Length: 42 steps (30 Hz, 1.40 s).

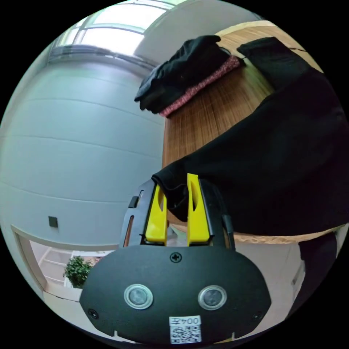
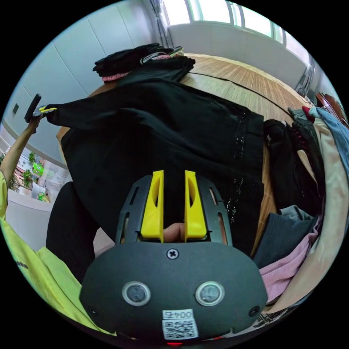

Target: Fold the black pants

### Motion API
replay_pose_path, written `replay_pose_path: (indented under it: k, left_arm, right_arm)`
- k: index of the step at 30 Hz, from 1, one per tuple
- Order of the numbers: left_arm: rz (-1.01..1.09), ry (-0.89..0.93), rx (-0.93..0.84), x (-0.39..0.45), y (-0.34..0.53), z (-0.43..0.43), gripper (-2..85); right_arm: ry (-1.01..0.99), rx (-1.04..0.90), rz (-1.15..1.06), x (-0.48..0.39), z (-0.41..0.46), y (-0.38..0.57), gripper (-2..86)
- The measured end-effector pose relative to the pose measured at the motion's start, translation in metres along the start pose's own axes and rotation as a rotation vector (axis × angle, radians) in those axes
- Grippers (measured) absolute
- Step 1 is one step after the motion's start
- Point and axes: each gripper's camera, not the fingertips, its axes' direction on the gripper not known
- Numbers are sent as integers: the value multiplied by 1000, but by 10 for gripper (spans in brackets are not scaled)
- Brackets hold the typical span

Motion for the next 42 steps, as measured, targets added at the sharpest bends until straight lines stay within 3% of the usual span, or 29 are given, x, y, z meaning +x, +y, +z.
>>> replay_pose_path:
  k: [4,8,9,10,11,13,15,17,19,22,25,30,34,38,42]
  left_arm:
    - [-16,112,-63,15,-14,38,122]
    - [28,86,-51,25,-33,47,157]
    - [53,61,-77,30,-42,51,190]
    - [31,-29,-171,31,-53,64,320]
    - [25,-68,-235,32,-58,74,386]
    - [95,-79,-327,37,-58,96,392]
    - [5,3,-328,23,-55,100,385]
    - [-130,229,-261,7,-54,96,356]
    - [-162,531,-70,12,-64,76,262]
    - [-48,604,247,55,-94,23,165]
    - [106,537,409,117,-148,-16,153]
    - [469,388,273,232,-251,-12,200]
    - [616,403,196,282,-316,0,210]
    - [743,441,156,309,-346,5,176]
    - [854,488,146,328,-363,2,136]
  right_arm:
    - [-34,-18,39,12,2,-1,96]
    - [-30,-55,14,15,-2,-19,94]
    - [-21,-60,6,15,-1,-22,93]
    - [-3,-70,-6,13,0,-26,91]
    - [13,-76,-11,12,2,-30,90]
    - [24,-76,-8,11,4,-34,90]
    - [21,-67,9,13,5,-36,89]
    - [11,-41,23,16,5,-38,88]
    - [0,-24,29,19,5,-39,88]
    - [-16,-6,37,24,4,-43,88]
    - [-30,9,45,28,2,-48,89]
    - [-38,31,49,31,0,-56,88]
    - [-80,24,54,39,-3,-68,88]
    - [-100,-125,-122,44,-17,-106,85]
    - [-32,-82,-281,60,-44,-154,99]
